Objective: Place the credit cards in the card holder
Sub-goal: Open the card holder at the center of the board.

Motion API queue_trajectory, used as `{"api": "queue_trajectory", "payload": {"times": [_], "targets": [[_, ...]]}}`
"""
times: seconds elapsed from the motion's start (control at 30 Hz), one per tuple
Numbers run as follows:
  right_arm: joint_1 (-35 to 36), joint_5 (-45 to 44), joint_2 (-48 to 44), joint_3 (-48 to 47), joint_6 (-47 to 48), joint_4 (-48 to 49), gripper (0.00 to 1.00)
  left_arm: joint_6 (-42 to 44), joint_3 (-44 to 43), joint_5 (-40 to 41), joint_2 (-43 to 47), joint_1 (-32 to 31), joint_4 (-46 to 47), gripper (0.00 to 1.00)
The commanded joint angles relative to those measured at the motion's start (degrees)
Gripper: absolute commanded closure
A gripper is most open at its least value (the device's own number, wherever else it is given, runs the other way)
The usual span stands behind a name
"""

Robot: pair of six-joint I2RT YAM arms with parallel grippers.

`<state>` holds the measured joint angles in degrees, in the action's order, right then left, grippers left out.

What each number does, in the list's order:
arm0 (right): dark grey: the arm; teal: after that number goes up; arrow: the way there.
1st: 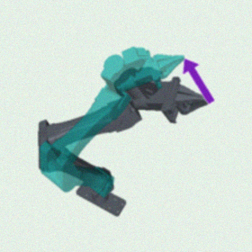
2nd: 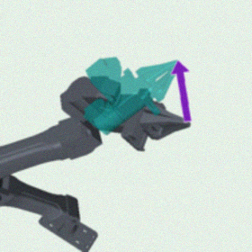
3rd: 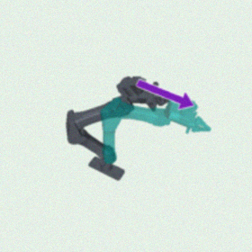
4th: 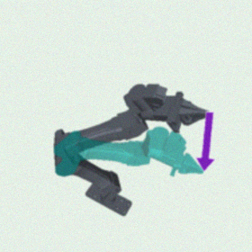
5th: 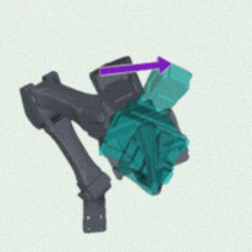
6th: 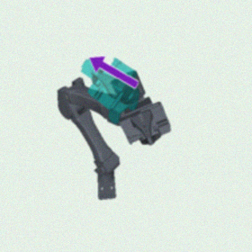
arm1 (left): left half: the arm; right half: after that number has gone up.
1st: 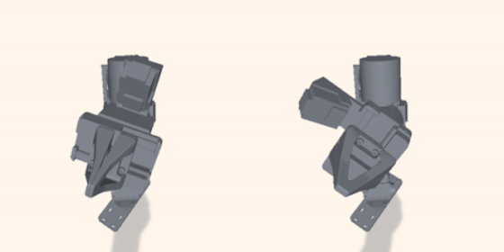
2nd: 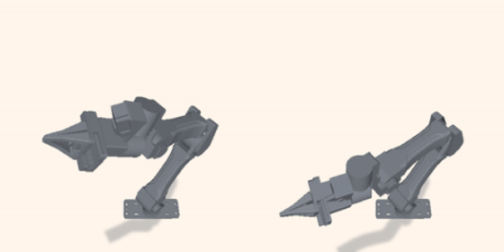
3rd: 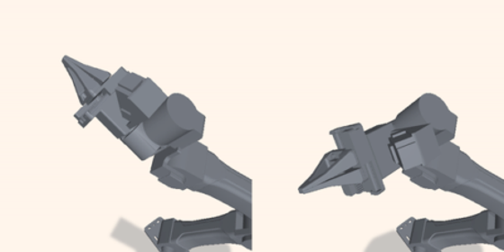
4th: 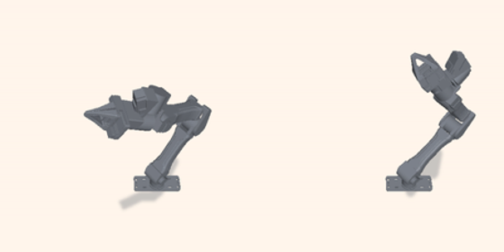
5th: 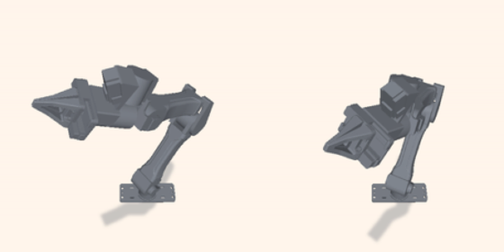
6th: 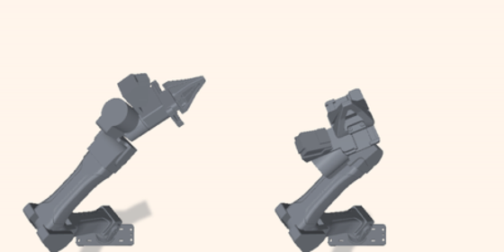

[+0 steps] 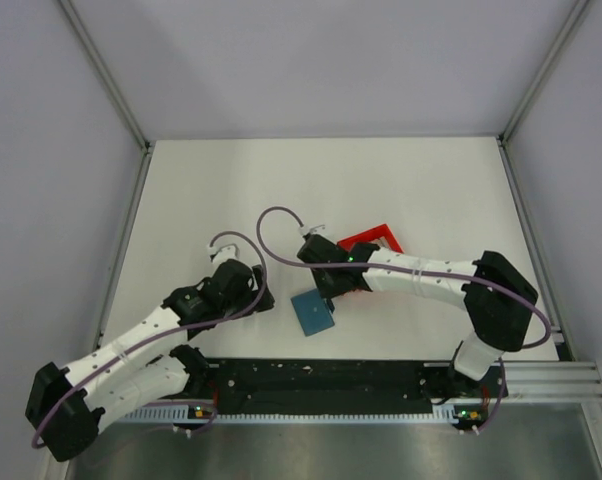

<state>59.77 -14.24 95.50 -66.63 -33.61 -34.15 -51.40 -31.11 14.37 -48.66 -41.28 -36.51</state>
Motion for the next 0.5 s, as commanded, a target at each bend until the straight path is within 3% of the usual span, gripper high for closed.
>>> {"api": "queue_trajectory", "payload": {"times": [0.0, 0.27, 0.47], "targets": [[-1.49, 0.70, -4.36, 1.68, 1.35, 0.05, 1.00, 4.72, 1.76, -6.80, -1.08, 0.23, 8.03, 0.01], [-4.13, 9.49, -6.47, 8.44, -0.84, 7.78, 1.00, 5.52, 3.07, -16.54, -7.32, 0.23, 15.23, 0.02], [-6.85, 13.97, -8.05, 13.53, -2.69, 13.93, 1.00, 5.17, 4.31, -18.76, -9.43, 0.06, 19.28, 0.08]]}}
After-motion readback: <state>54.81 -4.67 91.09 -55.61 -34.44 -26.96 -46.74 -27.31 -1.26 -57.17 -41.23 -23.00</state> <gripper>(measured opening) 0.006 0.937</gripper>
